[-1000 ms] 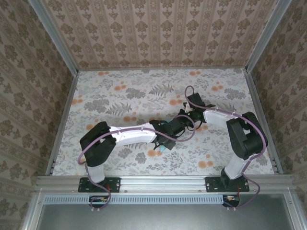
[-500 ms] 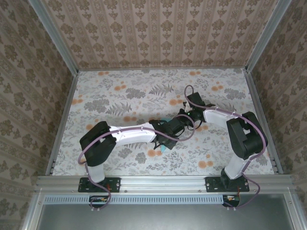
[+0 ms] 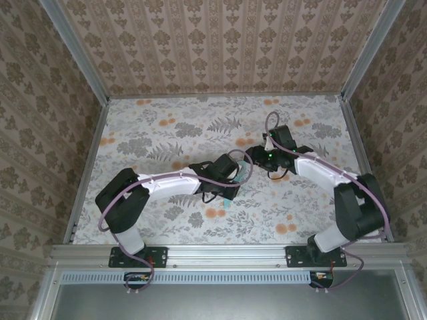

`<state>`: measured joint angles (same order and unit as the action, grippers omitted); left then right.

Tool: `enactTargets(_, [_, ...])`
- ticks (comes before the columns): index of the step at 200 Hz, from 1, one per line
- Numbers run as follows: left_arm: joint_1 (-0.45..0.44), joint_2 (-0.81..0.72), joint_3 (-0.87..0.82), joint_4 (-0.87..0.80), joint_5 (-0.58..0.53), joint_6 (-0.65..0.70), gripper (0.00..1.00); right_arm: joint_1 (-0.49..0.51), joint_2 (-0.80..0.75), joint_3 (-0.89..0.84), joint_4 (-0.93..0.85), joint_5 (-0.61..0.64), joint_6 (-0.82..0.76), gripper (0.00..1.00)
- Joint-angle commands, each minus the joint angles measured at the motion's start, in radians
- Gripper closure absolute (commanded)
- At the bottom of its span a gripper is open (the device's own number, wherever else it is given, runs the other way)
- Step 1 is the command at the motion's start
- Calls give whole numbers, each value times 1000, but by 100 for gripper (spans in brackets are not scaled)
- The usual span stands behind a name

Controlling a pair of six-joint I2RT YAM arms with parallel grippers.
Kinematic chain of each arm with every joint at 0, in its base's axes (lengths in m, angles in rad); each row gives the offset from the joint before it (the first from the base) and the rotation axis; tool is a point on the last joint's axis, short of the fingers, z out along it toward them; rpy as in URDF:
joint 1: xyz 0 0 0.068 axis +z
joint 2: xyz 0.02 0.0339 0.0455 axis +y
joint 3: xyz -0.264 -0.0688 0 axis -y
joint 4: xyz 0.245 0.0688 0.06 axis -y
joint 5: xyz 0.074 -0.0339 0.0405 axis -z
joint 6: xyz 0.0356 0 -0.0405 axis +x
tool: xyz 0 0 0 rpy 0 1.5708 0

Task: Fold a paper plane with a square sheet of paper (fold left side to right side)
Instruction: Fold the wing for the fifth time at the center of the table.

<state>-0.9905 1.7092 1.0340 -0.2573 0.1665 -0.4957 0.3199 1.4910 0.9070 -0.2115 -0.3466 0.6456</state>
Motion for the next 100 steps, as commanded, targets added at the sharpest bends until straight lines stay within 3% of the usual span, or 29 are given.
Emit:
enactTargets(1, [25, -31, -40, 126, 128, -64, 100, -11, -53, -57, 12, 67, -60, 34])
enactTargets(25, [58, -28, -89, 239, 209, -129, 100, -11, -75, -103, 45, 34, -66, 29])
enactTargets(100, [137, 1, -231, 572, 354, -341, 100, -8, -81, -234, 222, -59, -23, 29])
